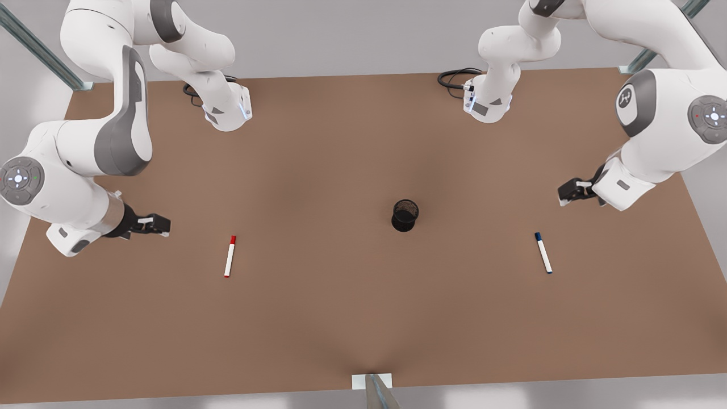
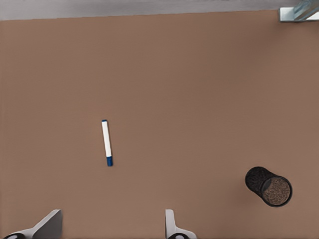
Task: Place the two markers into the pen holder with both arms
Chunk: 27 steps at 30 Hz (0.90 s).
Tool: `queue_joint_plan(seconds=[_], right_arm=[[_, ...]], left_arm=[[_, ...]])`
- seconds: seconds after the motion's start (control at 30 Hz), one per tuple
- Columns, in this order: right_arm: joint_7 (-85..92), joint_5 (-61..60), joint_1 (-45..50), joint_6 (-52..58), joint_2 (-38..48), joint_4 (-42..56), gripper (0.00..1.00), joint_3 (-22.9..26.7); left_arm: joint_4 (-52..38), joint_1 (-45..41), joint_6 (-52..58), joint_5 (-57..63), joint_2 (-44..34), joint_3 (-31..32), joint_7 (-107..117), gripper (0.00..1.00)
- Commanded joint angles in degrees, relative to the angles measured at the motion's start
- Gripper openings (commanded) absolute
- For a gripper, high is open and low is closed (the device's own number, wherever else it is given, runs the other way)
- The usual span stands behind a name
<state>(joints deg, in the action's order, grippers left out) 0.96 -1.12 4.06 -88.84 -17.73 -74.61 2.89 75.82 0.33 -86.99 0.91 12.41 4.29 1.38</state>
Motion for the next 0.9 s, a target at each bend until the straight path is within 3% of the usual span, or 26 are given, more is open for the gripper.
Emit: queue_joint_plan(seconds=[0.0,0.37,0.53,0.7,0.87], right_arm=[[0.01,-0.03,-0.2,-2.13,0.06,-0.01,1.0,0.01],[-6.84,0.32,3.32,-3.89,-3.36,-0.09,1.0,-0.17],[-15.89,-0.11,9.02,-14.77,-11.35,-2.2,1.0,-0.34],[-19.59,-0.2,8.86,-28.22,-15.58,-12.12,1.0,-0.61],[-21.08,-6.09,6.04,-31.22,-17.6,-14.77,1.0,-0.52]], left_arm=[[0.03,-0.07,-2.05,0.32,-0.02,0.02,-1.12,1.0],[0.2,0.64,-4.77,0.41,3.49,-0.25,-0.77,1.0],[2.23,2.3,-6.09,0.32,3.49,-0.51,-0.77,1.0],[3.72,2.22,-6.0,0.32,3.49,-0.51,-0.77,1.0],[4.77,2.22,-6.18,0.32,3.49,-0.51,-0.77,1.0]])
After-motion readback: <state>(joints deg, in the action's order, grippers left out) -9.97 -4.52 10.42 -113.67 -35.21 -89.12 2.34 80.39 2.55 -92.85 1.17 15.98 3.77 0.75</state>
